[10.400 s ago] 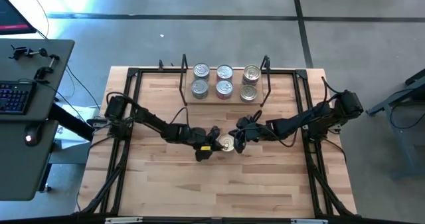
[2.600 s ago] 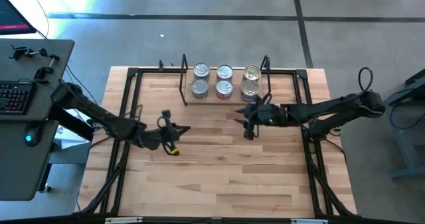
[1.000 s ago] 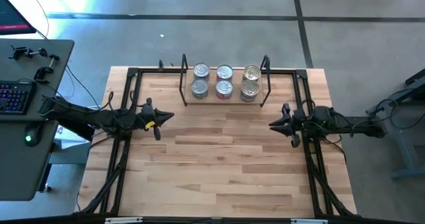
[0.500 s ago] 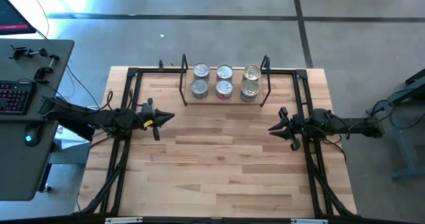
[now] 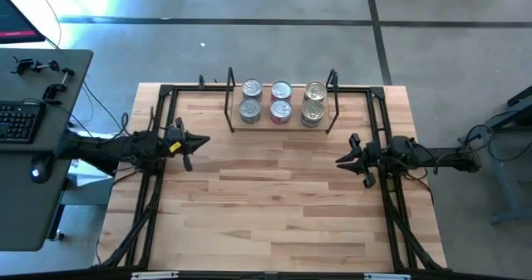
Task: Stack canned seafood by type on shelf
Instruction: Return to Home Position
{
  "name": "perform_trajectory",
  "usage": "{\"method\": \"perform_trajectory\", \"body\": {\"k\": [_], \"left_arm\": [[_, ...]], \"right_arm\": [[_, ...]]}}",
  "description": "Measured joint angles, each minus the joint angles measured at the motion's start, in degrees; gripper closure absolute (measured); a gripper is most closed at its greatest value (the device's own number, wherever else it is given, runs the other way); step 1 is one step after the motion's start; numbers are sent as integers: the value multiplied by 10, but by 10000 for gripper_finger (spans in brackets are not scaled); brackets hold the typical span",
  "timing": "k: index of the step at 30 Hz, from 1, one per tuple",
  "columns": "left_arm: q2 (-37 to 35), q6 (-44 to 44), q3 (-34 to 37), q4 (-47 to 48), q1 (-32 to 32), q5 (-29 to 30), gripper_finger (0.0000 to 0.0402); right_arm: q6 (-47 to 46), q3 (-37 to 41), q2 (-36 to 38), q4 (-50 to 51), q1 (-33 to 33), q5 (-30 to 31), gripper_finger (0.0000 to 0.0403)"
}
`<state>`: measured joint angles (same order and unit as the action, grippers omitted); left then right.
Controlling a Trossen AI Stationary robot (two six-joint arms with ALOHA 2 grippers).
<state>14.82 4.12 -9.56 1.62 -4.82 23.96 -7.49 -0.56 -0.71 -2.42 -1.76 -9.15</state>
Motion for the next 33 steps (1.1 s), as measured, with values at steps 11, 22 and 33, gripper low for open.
{"method": "perform_trajectory", "body": {"k": [11, 22, 33], "left_arm": [[-138, -37, 89, -38, 11, -128, 401], [-125, -117, 89, -22, 12, -217, 401], [-118, -99, 89, -23, 12, -217, 401]], "right_arm": [[0, 0, -1, 0, 0, 1, 347], [0, 0, -8, 5, 0, 0, 348], [0, 0, -8, 5, 0, 0, 347]]}}
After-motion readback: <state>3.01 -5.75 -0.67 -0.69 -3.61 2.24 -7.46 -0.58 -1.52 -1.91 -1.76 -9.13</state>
